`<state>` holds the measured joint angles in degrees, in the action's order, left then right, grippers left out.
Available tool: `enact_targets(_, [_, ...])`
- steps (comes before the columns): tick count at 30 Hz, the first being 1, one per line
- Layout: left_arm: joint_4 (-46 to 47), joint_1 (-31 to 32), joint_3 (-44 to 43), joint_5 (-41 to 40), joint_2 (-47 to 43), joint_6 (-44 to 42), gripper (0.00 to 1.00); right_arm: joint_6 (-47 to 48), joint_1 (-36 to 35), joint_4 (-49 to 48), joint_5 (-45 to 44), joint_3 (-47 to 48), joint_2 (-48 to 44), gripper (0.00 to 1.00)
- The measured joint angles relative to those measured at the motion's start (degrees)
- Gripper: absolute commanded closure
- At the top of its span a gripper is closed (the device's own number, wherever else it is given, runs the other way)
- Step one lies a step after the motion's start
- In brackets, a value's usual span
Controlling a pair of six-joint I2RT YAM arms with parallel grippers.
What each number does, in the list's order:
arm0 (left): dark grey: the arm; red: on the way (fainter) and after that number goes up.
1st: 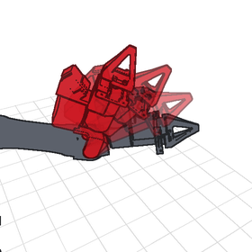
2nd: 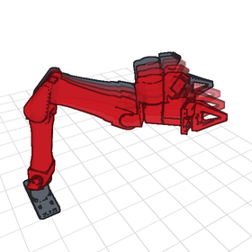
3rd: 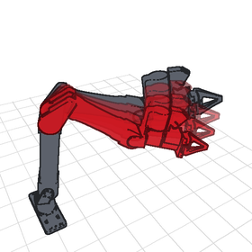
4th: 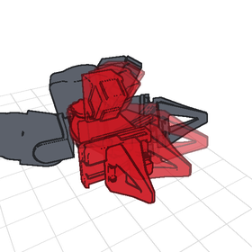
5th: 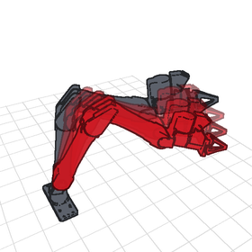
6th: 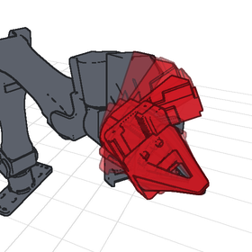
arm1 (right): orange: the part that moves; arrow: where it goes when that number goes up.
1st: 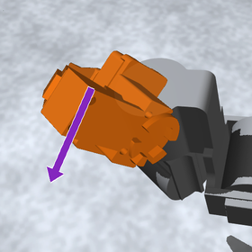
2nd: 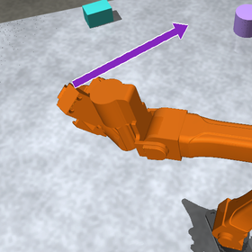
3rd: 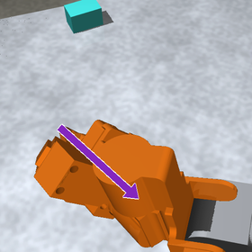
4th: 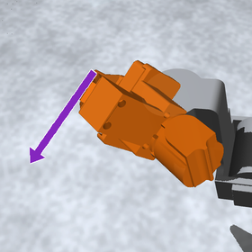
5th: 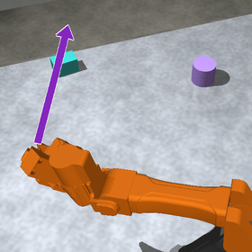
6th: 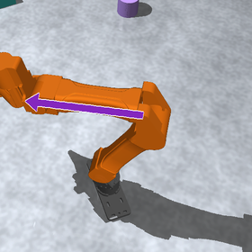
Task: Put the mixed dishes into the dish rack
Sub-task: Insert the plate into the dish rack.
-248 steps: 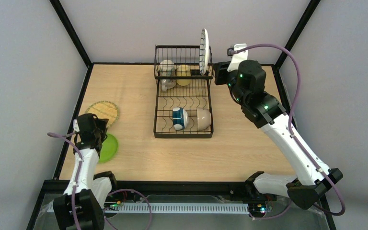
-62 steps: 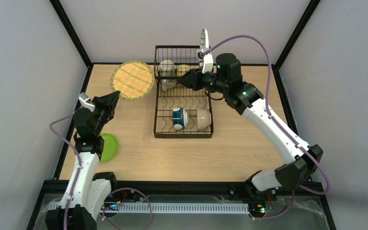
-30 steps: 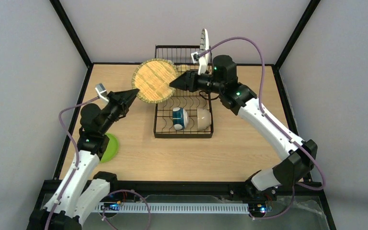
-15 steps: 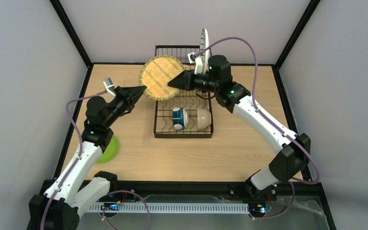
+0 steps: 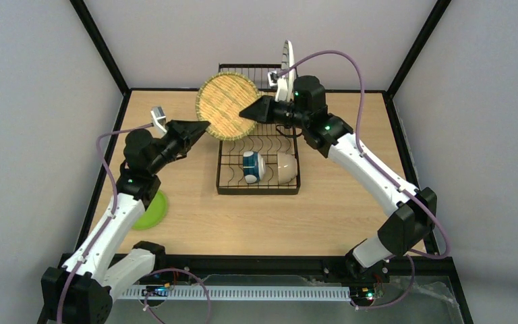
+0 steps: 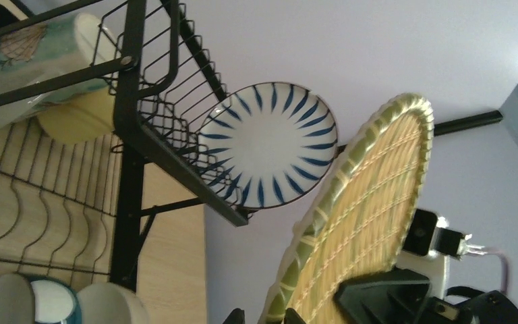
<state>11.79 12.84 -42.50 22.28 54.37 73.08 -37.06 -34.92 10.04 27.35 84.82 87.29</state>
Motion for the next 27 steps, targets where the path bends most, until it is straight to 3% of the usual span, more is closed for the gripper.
enact_targets(6, [-4.57, 0.00, -1.31, 0.20, -0.63, 0.87, 0.40, 3.54, -0.44, 2.34, -1.01, 2.05, 0.37, 1.00])
enact_targets(9, [-6.03, -0.55, -1.75, 0.15, -1.66, 0.96, 0.34, 4.57, -0.48, 3.48, -1.66, 3.96, 0.39, 1.00])
enact_targets(22, [-9.46, -5.73, -1.86, 0.22, -2.91, 0.98, 0.29, 7.61, -0.48, 8.52, -5.57, 13.60, 1.62, 1.00])
enact_targets(27, [-10.27, -9.35, -1.92, 0.63, -2.97, 0.83, 0.29, 9.73, -0.48, 12.31, -8.63, 21.51, 5.25, 1.00])
